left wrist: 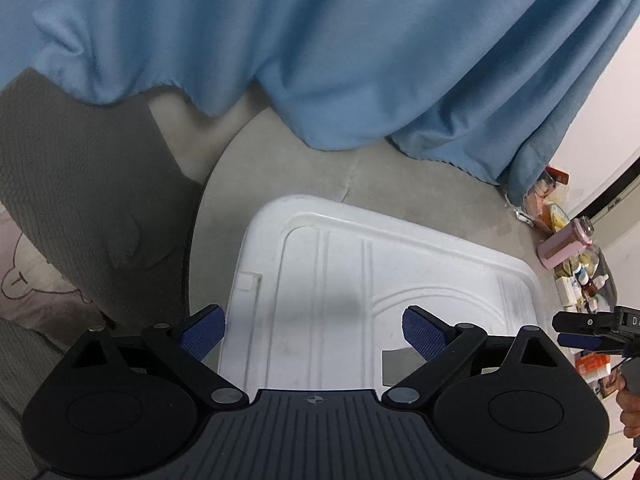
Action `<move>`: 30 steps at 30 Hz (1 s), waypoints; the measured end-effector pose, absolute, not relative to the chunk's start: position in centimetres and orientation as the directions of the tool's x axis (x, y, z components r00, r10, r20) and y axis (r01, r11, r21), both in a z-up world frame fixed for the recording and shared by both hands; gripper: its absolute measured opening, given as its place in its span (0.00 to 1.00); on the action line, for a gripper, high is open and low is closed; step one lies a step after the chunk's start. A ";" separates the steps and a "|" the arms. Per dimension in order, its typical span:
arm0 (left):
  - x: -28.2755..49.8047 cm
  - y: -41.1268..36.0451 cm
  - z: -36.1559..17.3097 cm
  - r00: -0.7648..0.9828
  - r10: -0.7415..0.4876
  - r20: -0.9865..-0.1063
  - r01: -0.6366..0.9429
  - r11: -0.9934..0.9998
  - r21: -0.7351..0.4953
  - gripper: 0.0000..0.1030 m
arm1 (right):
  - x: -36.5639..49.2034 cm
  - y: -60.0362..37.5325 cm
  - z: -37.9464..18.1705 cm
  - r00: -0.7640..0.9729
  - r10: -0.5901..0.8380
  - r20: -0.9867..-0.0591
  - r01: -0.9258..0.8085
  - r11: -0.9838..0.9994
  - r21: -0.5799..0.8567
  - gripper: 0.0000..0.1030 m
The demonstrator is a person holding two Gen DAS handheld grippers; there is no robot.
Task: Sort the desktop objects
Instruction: 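Open both grippers and press the lid down onto the tub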
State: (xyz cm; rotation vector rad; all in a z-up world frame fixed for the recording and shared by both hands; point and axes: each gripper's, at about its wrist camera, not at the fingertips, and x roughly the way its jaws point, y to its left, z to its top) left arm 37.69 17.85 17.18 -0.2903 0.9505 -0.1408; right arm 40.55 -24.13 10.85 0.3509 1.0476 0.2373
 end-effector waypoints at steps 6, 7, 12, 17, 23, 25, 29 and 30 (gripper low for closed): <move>37.8 18.5 16.3 0.544 -0.229 -0.807 -0.032 0.956 -0.293 0.94 | 39.8 -23.6 10.5 0.465 0.320 -0.825 -0.046 0.940 0.339 0.94; 37.7 18.5 16.1 0.539 -0.226 -0.811 -0.034 0.957 -0.289 0.94 | 39.8 -23.5 10.3 0.459 0.317 -0.830 -0.048 0.942 0.333 0.94; 37.5 18.8 16.0 0.533 -0.214 -0.819 -0.038 0.961 -0.275 0.95 | 39.7 -23.0 9.8 0.441 0.305 -0.844 -0.064 0.949 0.309 0.94; 37.6 19.0 16.1 0.533 -0.217 -0.818 -0.037 0.960 -0.278 0.95 | 39.6 -22.7 9.8 0.436 0.320 -0.841 -0.074 0.944 0.321 0.94; 37.8 18.4 15.5 0.515 -0.251 -0.820 -0.011 0.954 -0.299 0.93 | 39.5 -22.3 9.6 0.429 0.323 -0.843 -0.084 0.944 0.319 0.93; 37.8 18.1 15.3 0.509 -0.258 -0.821 -0.005 0.953 -0.303 0.93 | 39.4 -22.2 9.5 0.424 0.322 -0.847 -0.082 0.945 0.318 0.93; 37.8 17.5 14.8 0.504 -0.252 -0.826 0.008 0.958 -0.287 0.93 | 39.4 -22.0 9.2 0.415 0.318 -0.853 -0.084 0.946 0.312 0.93; 37.8 17.4 14.8 0.504 -0.251 -0.826 0.011 0.959 -0.285 0.93 | 39.4 -22.0 9.1 0.413 0.317 -0.854 -0.081 0.947 0.312 0.93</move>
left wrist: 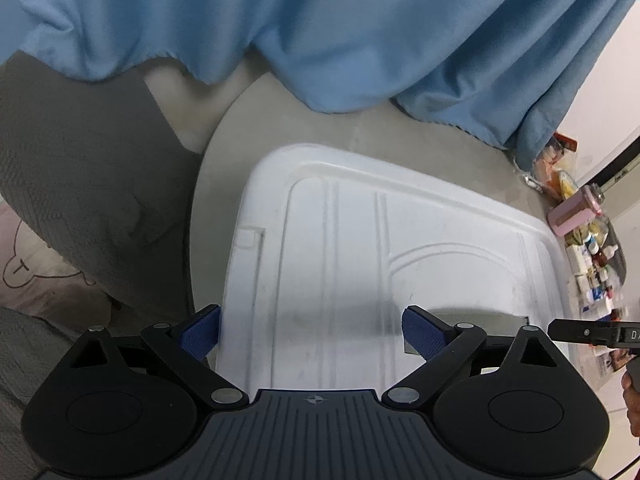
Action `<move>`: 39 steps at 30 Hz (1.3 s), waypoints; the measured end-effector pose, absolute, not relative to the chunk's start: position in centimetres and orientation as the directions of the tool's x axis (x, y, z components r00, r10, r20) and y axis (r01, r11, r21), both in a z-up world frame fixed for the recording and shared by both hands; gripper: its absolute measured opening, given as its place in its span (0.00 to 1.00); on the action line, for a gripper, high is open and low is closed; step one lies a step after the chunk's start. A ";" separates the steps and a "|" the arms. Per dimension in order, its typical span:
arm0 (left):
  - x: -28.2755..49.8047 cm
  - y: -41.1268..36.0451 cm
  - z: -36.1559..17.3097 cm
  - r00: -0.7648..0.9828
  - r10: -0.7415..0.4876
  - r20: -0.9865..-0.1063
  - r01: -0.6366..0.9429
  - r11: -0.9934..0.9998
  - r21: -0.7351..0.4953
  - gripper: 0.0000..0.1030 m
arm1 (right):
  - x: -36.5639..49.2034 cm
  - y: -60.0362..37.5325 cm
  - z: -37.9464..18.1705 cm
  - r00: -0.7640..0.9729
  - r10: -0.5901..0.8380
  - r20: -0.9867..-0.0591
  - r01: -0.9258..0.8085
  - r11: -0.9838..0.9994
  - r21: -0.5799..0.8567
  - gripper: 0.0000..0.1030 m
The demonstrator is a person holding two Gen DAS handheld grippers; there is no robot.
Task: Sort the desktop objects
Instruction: 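Open both grippers and press the lid down onto the tub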
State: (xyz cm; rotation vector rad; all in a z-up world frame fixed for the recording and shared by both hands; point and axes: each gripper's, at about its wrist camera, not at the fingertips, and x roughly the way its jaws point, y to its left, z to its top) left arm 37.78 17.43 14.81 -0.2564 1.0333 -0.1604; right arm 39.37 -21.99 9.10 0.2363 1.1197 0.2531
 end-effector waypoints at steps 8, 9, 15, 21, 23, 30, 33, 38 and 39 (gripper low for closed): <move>38.0 16.6 14.8 0.496 -0.272 -0.825 0.038 0.956 -0.292 0.74 | 39.3 -22.4 9.0 0.413 0.315 -0.855 -0.066 0.946 0.316 0.93; 38.0 16.5 14.9 0.498 -0.269 -0.824 0.037 0.956 -0.290 0.74 | 39.3 -22.4 8.8 0.411 0.316 -0.855 -0.064 0.946 0.318 0.93; 38.0 16.3 14.9 0.501 -0.262 -0.825 0.028 0.957 -0.288 0.74 | 38.5 -22.5 8.6 0.410 0.318 -0.855 -0.046 0.943 0.329 0.93; 38.0 15.8 15.1 0.508 -0.244 -0.826 0.028 0.963 -0.267 0.74 | 37.2 -22.5 8.4 0.410 0.311 -0.858 -0.026 0.944 0.329 0.93; 38.0 15.7 15.1 0.507 -0.237 -0.829 0.029 0.966 -0.258 0.74 | 37.2 -22.6 8.3 0.408 0.314 -0.857 -0.027 0.943 0.332 0.93; 38.2 15.4 15.3 0.506 -0.212 -0.836 0.021 0.972 -0.234 0.75 | 37.0 -22.8 8.4 0.409 0.308 -0.859 -0.029 0.945 0.326 0.94; 38.2 15.4 15.3 0.510 -0.208 -0.834 0.021 0.973 -0.230 0.75 | 37.1 -22.4 8.3 0.411 0.306 -0.859 -0.027 0.946 0.324 0.94; 37.9 15.3 15.4 0.518 -0.201 -0.831 0.031 0.976 -0.216 0.76 | 37.0 -22.4 8.2 0.418 0.307 -0.855 -0.026 0.945 0.326 0.94; 37.7 15.2 15.4 0.518 -0.198 -0.832 0.034 0.977 -0.211 0.76 | 37.0 -22.4 8.1 0.419 0.308 -0.854 -0.026 0.944 0.328 0.94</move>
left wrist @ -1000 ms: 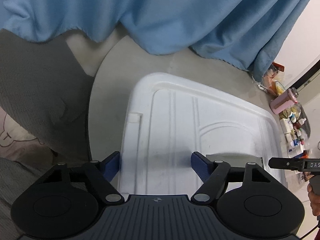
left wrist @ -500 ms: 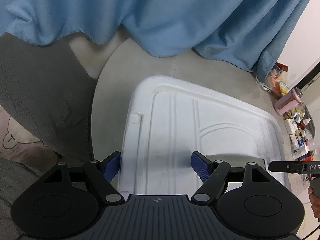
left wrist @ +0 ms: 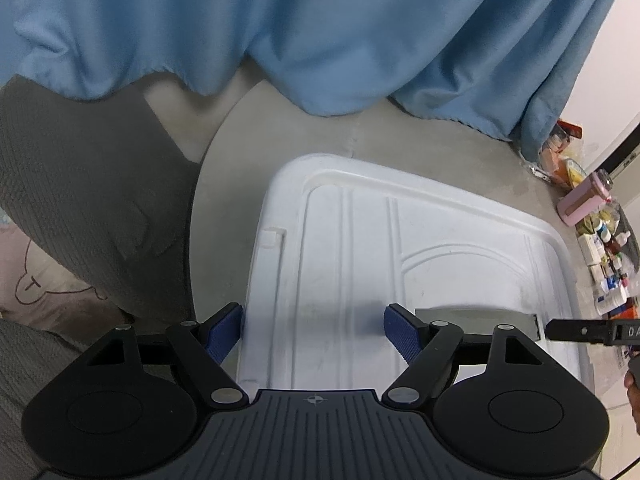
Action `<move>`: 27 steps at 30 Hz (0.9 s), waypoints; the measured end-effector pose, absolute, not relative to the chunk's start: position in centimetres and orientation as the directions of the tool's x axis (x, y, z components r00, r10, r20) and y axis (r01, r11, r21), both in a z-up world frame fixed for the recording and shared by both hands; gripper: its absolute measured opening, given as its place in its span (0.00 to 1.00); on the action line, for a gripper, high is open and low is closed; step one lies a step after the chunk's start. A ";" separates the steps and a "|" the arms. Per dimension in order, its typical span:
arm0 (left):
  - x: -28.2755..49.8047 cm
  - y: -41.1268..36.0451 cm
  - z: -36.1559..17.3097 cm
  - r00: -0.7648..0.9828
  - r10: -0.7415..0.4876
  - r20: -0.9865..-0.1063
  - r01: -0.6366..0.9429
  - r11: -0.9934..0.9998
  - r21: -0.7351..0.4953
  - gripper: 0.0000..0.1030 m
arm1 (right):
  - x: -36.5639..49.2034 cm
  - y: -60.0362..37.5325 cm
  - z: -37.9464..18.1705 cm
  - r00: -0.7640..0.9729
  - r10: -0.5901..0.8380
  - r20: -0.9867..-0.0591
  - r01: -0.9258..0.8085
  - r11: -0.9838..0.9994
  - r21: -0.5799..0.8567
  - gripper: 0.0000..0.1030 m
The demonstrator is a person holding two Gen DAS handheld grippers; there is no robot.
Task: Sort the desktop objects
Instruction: 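Open both grippers and press the lid down onto the tub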
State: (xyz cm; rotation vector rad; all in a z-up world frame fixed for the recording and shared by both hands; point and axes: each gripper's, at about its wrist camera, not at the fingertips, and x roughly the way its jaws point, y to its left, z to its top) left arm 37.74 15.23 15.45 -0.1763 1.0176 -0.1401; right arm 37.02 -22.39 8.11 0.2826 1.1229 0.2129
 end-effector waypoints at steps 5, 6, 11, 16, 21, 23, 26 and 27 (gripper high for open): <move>37.3 15.6 15.6 0.518 -0.183 -0.836 0.025 0.980 -0.199 0.77 | 36.9 -22.6 7.8 0.429 0.317 -0.846 -0.025 0.940 0.340 0.95; 37.2 15.7 15.6 0.518 -0.181 -0.836 0.021 0.980 -0.199 0.77 | 37.0 -22.6 7.8 0.429 0.318 -0.845 -0.024 0.939 0.342 0.96; 36.7 15.4 15.5 0.515 -0.167 -0.841 0.023 0.983 -0.181 0.84 | 37.0 -22.3 8.1 0.436 0.301 -0.848 -0.017 0.945 0.327 0.96; 36.2 15.0 15.2 0.513 -0.162 -0.843 0.025 0.984 -0.175 0.88 | 36.6 -22.0 8.1 0.442 0.306 -0.843 -0.010 0.942 0.336 0.96; 35.9 14.9 15.0 0.522 -0.145 -0.841 0.011 0.987 -0.163 0.93 | 36.2 -22.1 7.9 0.454 0.294 -0.841 0.001 0.944 0.331 0.96; 35.9 14.8 14.9 0.529 -0.130 -0.839 0.012 0.989 -0.146 0.97 | 36.1 -22.1 7.9 0.459 0.294 -0.838 -0.002 0.944 0.330 0.96; 35.8 14.6 14.9 0.536 -0.119 -0.836 0.013 0.991 -0.133 0.97 | 35.9 -22.1 7.8 0.465 0.291 -0.836 0.002 0.944 0.330 0.97; 35.8 14.5 14.9 0.538 -0.118 -0.835 0.012 0.991 -0.132 0.97 | 35.9 -22.1 7.8 0.466 0.289 -0.836 0.000 0.945 0.327 0.97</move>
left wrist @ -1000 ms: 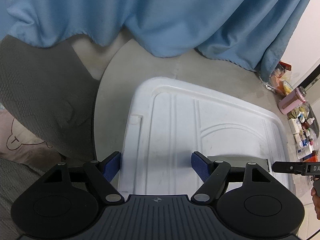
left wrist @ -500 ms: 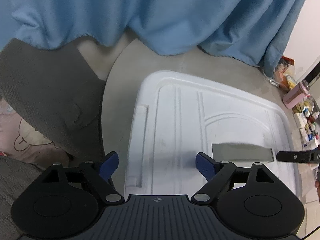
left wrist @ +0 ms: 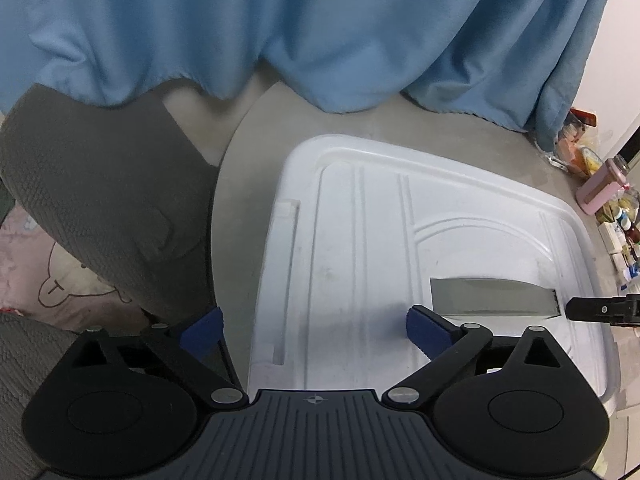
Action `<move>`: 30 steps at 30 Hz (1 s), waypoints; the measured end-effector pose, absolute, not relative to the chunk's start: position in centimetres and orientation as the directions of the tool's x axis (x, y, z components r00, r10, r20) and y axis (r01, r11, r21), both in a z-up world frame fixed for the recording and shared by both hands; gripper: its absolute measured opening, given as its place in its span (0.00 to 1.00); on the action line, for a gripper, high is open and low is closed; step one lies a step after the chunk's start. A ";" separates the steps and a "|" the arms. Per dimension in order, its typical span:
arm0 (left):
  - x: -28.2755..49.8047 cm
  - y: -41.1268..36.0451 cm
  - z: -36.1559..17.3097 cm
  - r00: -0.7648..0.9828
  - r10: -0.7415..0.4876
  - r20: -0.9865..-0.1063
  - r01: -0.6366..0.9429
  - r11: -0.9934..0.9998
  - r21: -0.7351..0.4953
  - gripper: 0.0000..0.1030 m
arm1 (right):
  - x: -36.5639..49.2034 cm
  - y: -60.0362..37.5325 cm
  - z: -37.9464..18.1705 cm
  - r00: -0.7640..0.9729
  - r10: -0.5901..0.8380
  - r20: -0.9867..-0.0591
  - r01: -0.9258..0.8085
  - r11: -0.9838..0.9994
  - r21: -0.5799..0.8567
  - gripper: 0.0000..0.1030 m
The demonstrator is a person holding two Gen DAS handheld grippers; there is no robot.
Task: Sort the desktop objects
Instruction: 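Open both grippers and press the lid down onto the tub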
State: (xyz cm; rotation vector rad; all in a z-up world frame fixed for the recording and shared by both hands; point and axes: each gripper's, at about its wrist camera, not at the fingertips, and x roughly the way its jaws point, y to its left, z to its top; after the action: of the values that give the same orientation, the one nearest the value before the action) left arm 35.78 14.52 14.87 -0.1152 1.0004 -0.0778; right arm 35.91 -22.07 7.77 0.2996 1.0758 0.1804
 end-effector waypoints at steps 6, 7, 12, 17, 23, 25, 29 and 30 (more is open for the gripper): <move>35.7 14.3 14.8 0.554 -0.108 -0.825 0.018 0.993 -0.118 0.98 | 35.6 -22.1 7.5 0.473 0.289 -0.832 0.000 0.945 0.328 0.99; 35.8 14.3 14.8 0.558 -0.107 -0.823 0.017 0.993 -0.117 0.98 | 35.6 -22.2 7.4 0.473 0.294 -0.831 0.001 0.943 0.334 0.99; 35.9 14.2 15.0 0.563 -0.102 -0.820 0.019 0.994 -0.111 0.98 | 35.9 -22.1 7.6 0.465 0.294 -0.835 0.013 0.941 0.338 0.99; 36.3 13.8 15.4 0.558 -0.091 -0.825 0.022 0.995 -0.094 0.97 | 35.8 -21.3 8.0 0.471 0.275 -0.838 -0.007 0.951 0.308 0.99; 36.3 13.5 14.9 0.568 -0.103 -0.817 0.025 0.994 -0.107 0.98 | 35.5 -20.8 7.6 0.482 0.287 -0.828 -0.023 0.949 0.316 0.99; 36.2 13.4 14.9 0.570 -0.102 -0.815 0.031 0.994 -0.103 0.98 | 35.5 -20.8 7.6 0.485 0.284 -0.827 -0.029 0.951 0.309 0.99; 36.1 13.5 14.8 0.568 -0.105 -0.816 0.026 0.994 -0.109 0.98 | 35.4 -20.8 7.6 0.492 0.282 -0.824 -0.035 0.952 0.305 0.99; 36.0 13.4 14.8 0.570 -0.104 -0.815 0.026 0.994 -0.108 0.98 | 35.4 -20.8 7.6 0.493 0.284 -0.822 -0.034 0.951 0.308 0.99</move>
State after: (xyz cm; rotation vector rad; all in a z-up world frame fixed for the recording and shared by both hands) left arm 36.05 13.45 14.77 -0.0877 0.9614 -0.0762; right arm 35.37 -20.78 7.63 0.2656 1.0400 0.1958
